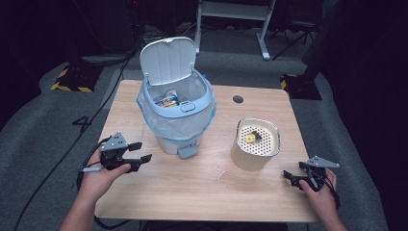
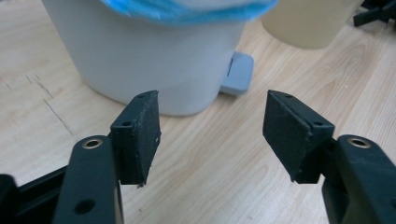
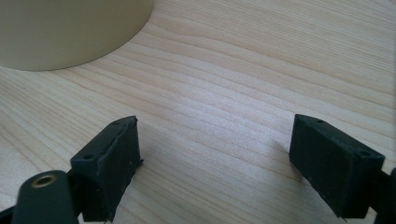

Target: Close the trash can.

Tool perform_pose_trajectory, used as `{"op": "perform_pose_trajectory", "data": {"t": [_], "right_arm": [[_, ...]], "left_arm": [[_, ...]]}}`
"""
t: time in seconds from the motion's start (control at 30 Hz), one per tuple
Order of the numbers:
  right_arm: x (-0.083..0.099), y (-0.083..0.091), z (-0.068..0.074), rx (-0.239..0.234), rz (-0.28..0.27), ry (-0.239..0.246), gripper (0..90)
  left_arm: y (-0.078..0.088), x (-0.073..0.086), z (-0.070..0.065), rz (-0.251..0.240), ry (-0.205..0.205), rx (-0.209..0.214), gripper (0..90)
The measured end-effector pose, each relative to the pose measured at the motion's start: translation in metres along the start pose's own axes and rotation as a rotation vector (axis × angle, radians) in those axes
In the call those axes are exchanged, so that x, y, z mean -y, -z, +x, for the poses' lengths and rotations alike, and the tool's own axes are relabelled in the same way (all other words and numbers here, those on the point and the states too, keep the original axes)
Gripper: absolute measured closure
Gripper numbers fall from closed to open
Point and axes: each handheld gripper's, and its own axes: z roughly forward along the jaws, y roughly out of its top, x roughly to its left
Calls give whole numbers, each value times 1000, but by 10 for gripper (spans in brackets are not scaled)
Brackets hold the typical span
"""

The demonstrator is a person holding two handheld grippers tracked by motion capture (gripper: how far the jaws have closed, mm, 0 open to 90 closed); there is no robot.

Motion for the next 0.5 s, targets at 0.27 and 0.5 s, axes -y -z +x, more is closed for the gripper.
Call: {"op": "perform_pose_trajectory", "data": {"t": [0.27,0.5], "right_arm": [[1,1,0,-6,-1,5,163],[1,1,-1,-7,-2,8,163]], "left_arm": [[24,-36,5,-71,-56,24,476],[41,-68,8,-116,-73,70,522]]}}
